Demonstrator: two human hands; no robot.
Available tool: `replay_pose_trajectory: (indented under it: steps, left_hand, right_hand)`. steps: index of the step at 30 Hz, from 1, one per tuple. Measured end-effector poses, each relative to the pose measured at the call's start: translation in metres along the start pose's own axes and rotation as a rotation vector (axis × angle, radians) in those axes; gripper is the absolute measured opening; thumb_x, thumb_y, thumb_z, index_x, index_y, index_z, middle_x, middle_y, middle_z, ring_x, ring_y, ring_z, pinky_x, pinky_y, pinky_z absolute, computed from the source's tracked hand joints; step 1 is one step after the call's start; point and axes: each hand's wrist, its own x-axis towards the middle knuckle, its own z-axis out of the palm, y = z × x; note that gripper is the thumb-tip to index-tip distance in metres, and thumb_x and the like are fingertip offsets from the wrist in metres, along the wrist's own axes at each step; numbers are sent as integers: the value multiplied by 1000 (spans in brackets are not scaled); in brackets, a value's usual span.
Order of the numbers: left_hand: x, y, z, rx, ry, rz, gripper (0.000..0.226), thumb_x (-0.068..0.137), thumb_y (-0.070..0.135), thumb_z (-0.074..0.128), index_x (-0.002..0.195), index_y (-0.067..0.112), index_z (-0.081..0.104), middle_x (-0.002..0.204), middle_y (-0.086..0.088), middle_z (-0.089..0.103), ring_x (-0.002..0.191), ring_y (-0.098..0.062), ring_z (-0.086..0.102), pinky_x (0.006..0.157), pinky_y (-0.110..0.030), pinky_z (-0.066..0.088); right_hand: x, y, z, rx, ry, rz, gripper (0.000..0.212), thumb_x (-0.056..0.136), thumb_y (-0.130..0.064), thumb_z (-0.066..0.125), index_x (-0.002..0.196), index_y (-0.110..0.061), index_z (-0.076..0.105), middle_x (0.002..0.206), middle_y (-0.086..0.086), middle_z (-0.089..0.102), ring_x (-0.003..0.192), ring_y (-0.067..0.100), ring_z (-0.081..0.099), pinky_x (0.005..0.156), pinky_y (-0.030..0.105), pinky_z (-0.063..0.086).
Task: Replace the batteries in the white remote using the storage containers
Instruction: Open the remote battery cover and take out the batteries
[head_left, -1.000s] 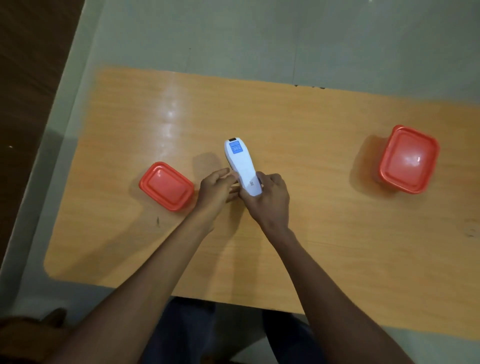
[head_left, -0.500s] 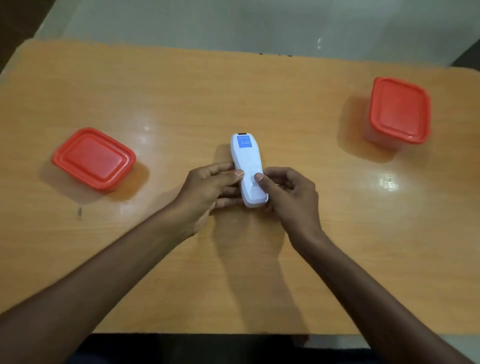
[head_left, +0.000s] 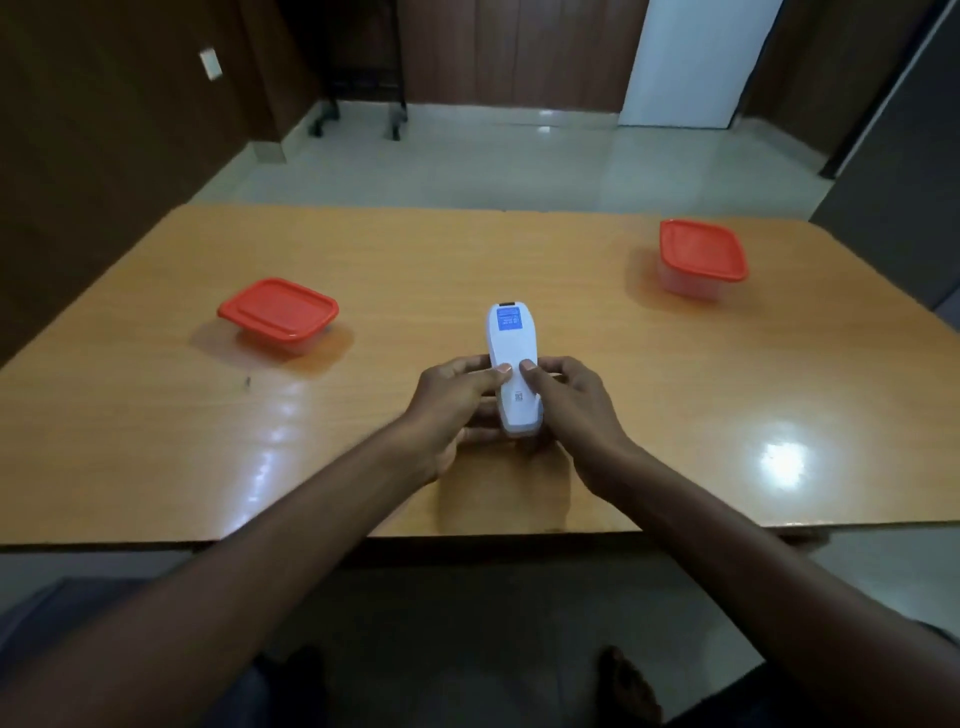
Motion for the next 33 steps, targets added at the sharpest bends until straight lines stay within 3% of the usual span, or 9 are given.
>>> replay_pose_trajectory:
  steps: [5,11,15,18,21,26,33]
  left_hand:
    - [-19,1,3,-49,30,73,39,95,26,68,131,14,59,112,-9,73,92,-25,74,60,-38,62]
    - [-10,-8,8,-19,112,118,40,98,34,63,134,19,55,113,-4,73,96,-28,74,67,-46,65]
    - [5,-10,8,-97,139,191,40,99,34,60,137,23,56,111,-4,74,97,-26,73,62,-39,60]
    - [15,-8,6,-126,129,208,42,99,29,62,141,29,55,106,-4,76,93,-26,72,56,-36,57]
    - [26,-12,3,-147,133,190,42,99,24,63,140,29,57,102,-4,77,92,-27,73,69,-46,60]
    - [35,-17,1,-201,145,188,44,99,22,63,141,30,58,102,-2,78,89,-27,73,68,-43,59]
    - [36,-14,7,-294,155,187,45,99,11,61,142,27,58,105,-6,76,89,-25,71,75,-43,59]
  right_hand:
    - [-24,-19,2,-29,-18,-63,35,100,-44,56,121,-17,51,107,8,65,85,26,73,51,33,58]
    - [-18,-13,12,-79,2,-118,35,101,-43,54,123,-17,49,108,7,68,80,23,75,53,34,62]
    - [-4,-14,18,-6,-47,-139,37,102,-41,55,130,-17,51,102,6,73,67,18,76,47,31,58]
    - [7,-10,25,3,-43,-129,42,102,-42,53,136,-17,55,102,7,74,69,19,76,50,33,60]
    - [16,-3,32,12,-12,-130,40,103,-41,52,136,-19,57,100,5,74,68,18,76,50,34,62]
    - [20,2,36,17,13,-194,29,103,-35,54,131,-34,60,93,0,75,70,15,76,52,39,63]
    - [25,2,34,57,-7,-184,37,102,-33,57,139,-29,60,95,8,77,80,25,77,60,53,64]
